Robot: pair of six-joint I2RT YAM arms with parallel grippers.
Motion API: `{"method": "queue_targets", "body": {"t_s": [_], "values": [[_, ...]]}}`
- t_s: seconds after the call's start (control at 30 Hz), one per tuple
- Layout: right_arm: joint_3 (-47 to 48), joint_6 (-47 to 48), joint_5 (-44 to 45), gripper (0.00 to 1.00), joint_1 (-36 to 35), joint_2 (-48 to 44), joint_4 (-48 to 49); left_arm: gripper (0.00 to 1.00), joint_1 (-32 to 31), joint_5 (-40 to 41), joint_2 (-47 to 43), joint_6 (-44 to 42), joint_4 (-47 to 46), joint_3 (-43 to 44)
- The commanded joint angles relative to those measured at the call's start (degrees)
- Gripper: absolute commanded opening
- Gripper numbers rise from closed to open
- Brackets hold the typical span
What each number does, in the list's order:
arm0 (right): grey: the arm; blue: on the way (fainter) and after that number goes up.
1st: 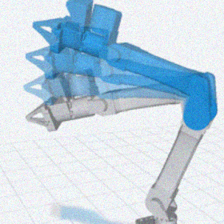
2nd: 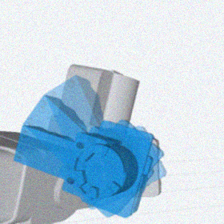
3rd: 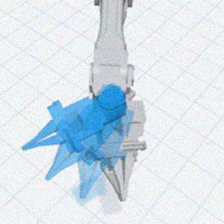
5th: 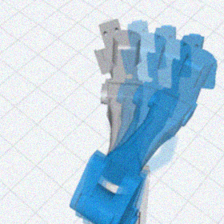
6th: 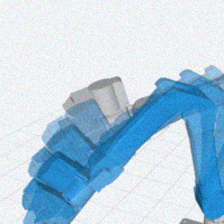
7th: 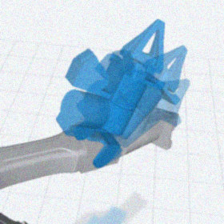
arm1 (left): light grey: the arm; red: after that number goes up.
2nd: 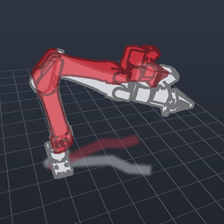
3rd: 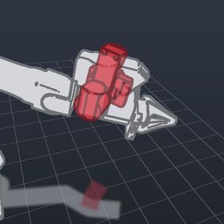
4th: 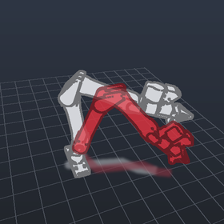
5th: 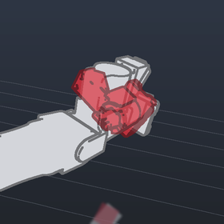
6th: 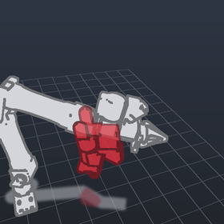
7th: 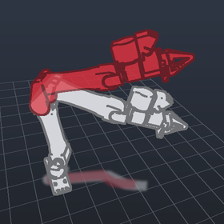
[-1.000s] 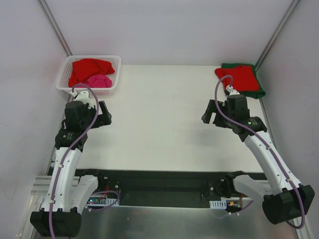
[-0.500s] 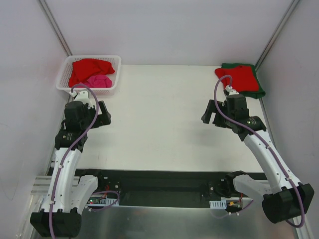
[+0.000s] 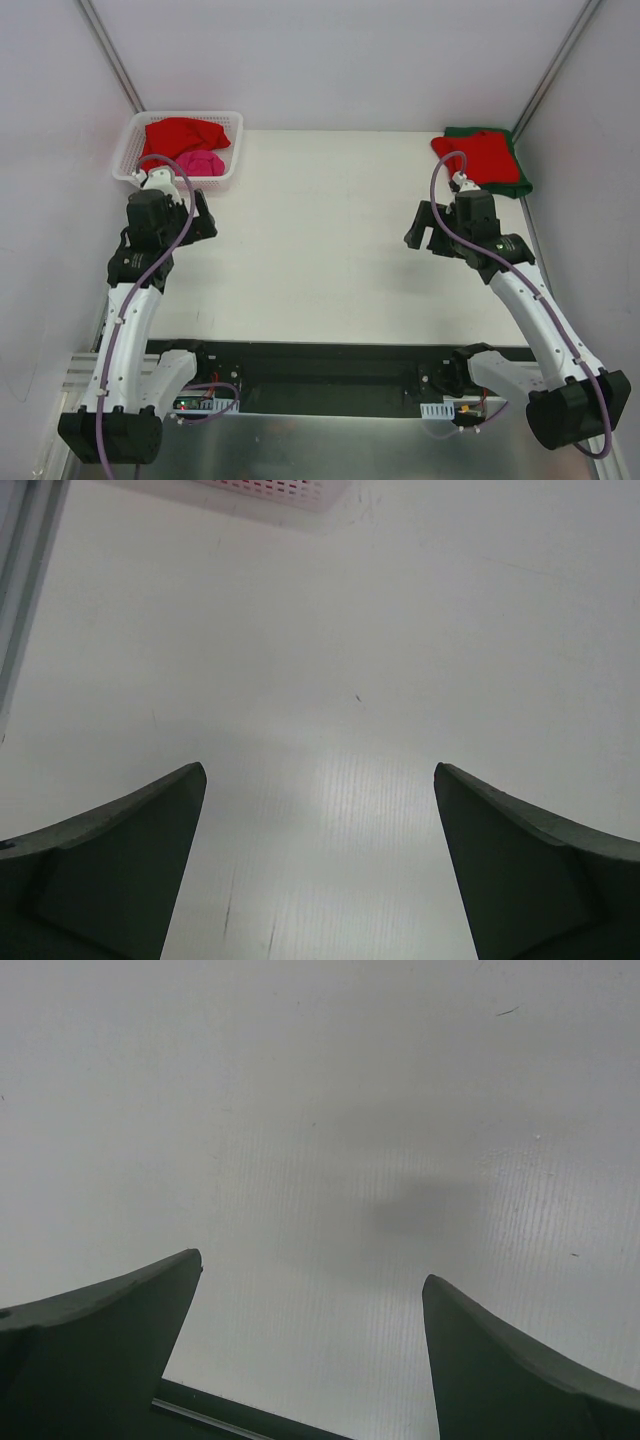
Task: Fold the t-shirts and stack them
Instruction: Grab crumpled tshirt from bin with the left arm
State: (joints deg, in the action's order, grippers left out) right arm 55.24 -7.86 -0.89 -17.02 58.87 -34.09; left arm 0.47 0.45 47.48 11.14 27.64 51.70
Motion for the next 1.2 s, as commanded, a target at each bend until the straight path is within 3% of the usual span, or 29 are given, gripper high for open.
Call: {"method": "queue_targets", "body": {"t_s": [0.0, 0.53, 0.77, 0.9, 1.17], "values": [[-0.9, 0.7, -0.3, 0.96, -0.2, -2.0, -0.4, 0.99, 0.1, 4.8, 5.8, -1.2, -1.9, 7.3], [-6.3, -1.5, -7.6, 0.96, -0.3, -1.7, 4.6, 0.97, 0.2, 9.7, 40.1, -6.0, -4.0, 38.5], [-5.2, 0.2, -7.3, 0.96, -0.5, -1.4, 4.1, 0.96, 0.1, 12.0, 53.7, -8.1, -6.7, 46.3], [-4.6, 0.7, -7.2, 0.96, -0.6, -0.7, 3.9, 0.96, 0.2, 15.4, 58.9, -10.1, -8.1, 49.5], [-3.7, 1.4, -7.6, 0.96, -0.5, 1.3, 3.1, 0.96, 0.2, 14.5, 67.7, -12.7, -8.5, 55.0]]}}
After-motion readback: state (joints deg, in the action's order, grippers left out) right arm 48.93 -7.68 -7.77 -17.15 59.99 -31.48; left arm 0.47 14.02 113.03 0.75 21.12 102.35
